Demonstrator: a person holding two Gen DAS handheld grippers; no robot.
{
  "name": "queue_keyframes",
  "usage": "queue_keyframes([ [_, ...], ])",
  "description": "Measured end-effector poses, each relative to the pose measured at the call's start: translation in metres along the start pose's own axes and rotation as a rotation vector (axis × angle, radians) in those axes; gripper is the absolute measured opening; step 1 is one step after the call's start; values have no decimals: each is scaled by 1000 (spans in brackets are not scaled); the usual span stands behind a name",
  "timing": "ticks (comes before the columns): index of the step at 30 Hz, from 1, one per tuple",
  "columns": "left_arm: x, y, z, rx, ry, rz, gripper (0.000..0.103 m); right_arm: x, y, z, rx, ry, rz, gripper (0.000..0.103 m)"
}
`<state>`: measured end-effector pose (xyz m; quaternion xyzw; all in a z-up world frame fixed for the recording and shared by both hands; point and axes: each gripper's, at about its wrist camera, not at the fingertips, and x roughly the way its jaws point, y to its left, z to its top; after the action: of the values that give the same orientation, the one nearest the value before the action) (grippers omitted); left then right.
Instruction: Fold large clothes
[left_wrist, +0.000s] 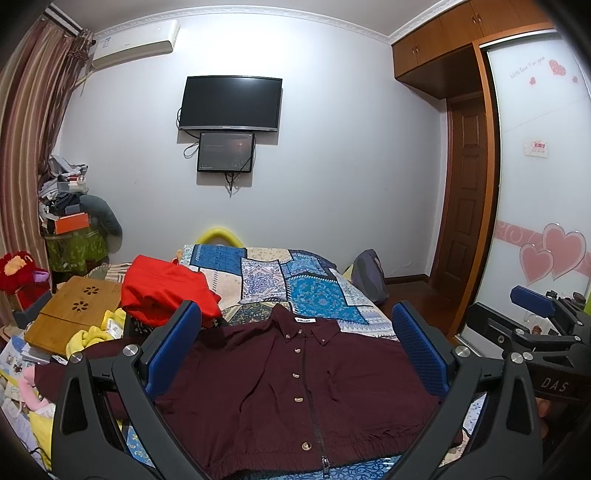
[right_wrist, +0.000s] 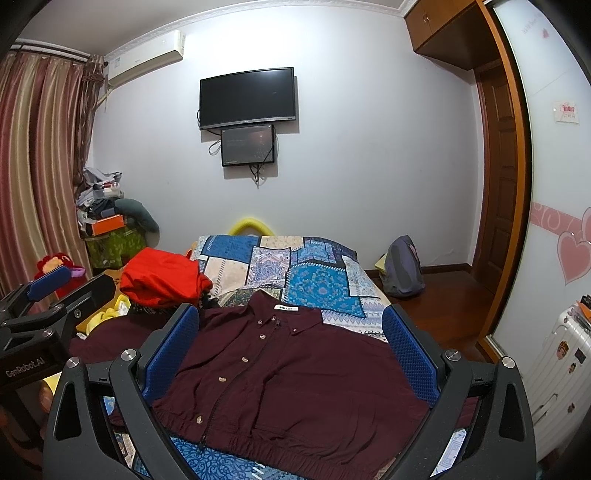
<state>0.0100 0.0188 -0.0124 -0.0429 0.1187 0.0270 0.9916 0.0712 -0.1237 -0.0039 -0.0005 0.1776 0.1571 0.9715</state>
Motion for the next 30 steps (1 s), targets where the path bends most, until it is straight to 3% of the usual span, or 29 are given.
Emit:
queue_keyframes([
  [10, 18, 17, 4, -11, 12, 38, 103, 17, -2, 5, 4, 31, 6, 99],
  [15, 36, 46, 4, -38, 19, 119, 103, 31, -2, 7, 1, 56, 11, 99],
  [22, 56, 122, -4, -148, 26, 312, 103, 57, 0, 9, -4, 104, 22, 99],
  [26, 68, 169, -15, -216, 83, 402, 103, 78, 4, 10, -9, 141, 30, 99],
  [30, 77, 228, -40, -349, 167, 467, 103, 99, 8, 11, -23, 175, 33, 99],
])
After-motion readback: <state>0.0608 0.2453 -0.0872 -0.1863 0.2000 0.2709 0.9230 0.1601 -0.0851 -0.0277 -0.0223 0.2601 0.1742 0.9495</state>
